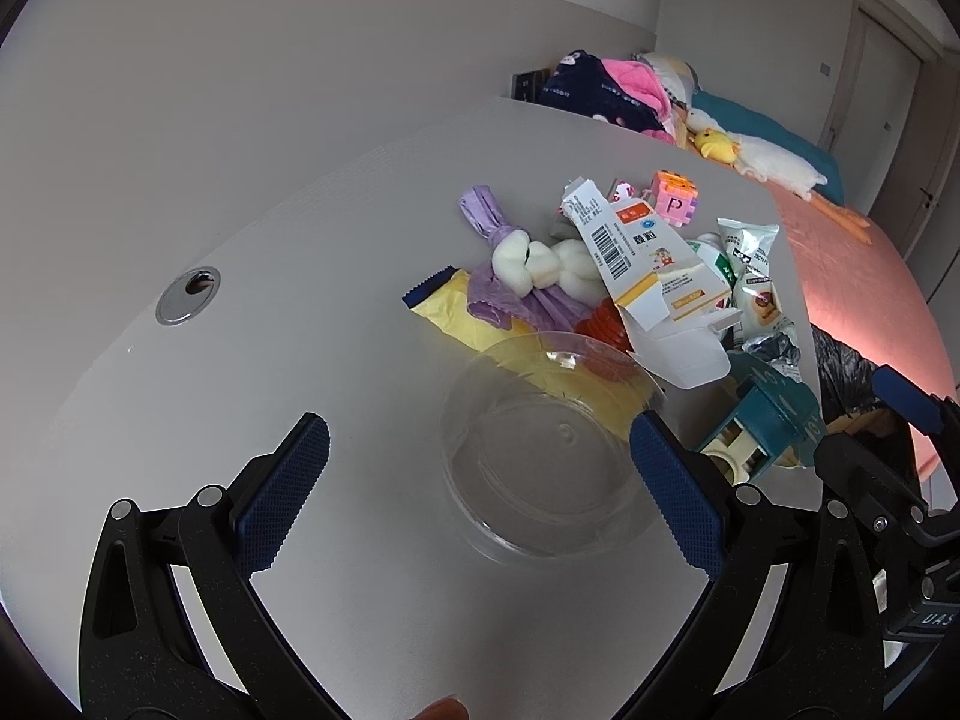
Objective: Collect trash
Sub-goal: 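Grasp the clear plastic cup with the left gripper while the right grasps the teal lid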
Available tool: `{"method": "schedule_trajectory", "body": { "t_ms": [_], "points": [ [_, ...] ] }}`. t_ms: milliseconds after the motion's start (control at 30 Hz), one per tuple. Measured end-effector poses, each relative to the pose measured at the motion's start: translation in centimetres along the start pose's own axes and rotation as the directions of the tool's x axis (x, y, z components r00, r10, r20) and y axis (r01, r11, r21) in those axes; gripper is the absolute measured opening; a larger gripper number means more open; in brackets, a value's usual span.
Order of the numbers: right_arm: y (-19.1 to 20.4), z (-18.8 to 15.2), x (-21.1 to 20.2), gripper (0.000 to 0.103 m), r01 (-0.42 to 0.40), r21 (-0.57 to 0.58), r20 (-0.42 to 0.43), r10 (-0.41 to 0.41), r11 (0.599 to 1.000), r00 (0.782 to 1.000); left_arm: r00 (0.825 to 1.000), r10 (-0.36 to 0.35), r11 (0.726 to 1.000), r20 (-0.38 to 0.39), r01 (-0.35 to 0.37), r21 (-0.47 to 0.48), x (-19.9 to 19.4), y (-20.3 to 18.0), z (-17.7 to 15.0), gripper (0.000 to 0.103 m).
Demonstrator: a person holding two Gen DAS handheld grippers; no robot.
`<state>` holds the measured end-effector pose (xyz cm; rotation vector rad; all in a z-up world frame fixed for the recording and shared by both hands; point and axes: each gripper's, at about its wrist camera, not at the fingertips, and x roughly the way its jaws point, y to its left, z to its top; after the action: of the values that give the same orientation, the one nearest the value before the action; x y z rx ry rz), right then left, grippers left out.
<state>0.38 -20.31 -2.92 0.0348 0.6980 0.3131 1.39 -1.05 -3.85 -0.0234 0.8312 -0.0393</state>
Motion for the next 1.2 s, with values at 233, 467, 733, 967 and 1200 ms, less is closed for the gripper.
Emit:
{"method": "schedule_trajectory", "body": {
  "t_ms": [233, 467, 733, 967, 1200],
  "points": [
    [0.5, -0.2, 0.7, 0.1, 0.008, -0.03, -0.014, -0.009, 1.0, 1.0, 0.999, -0.048, 0.998, 0.021, 0.049, -0.031, 0.4, 0.3, 0.1, 0.097],
    [0.2, -0.1, 0.6, 0.1, 0.015, -0.047, -0.012, -0.016, 0.999, 1.0, 0.996, -0.082, 0.996, 0.032, 0.082, 0.02, 0.2, -0.7, 0.0, 0.097],
    [0.7, -0.5, 0.9, 0.099, 0.004, -0.079, -0.027, -0.006, 0.997, 1.0, 0.993, -0.117, 0.993, 0.026, 0.117, 0.006, 0.3, -0.8, 0.3, 0.097],
    [0.8, -0.8, 1.3, 0.097, 0.005, -0.1, -0.038, -0.009, 0.995, 0.999, 0.997, -0.07, 0.996, -0.021, 0.071, 0.057, 2.0, -1.8, -0.1, 0.097],
    [2.0, -0.8, 2.5, 0.077, 0.009, -0.152, -0.052, -0.017, 0.988, 0.998, 0.996, -0.054, 0.998, -0.066, 0.052, -0.028, 3.9, 0.4, -0.6, 0.084]
  ]
}}
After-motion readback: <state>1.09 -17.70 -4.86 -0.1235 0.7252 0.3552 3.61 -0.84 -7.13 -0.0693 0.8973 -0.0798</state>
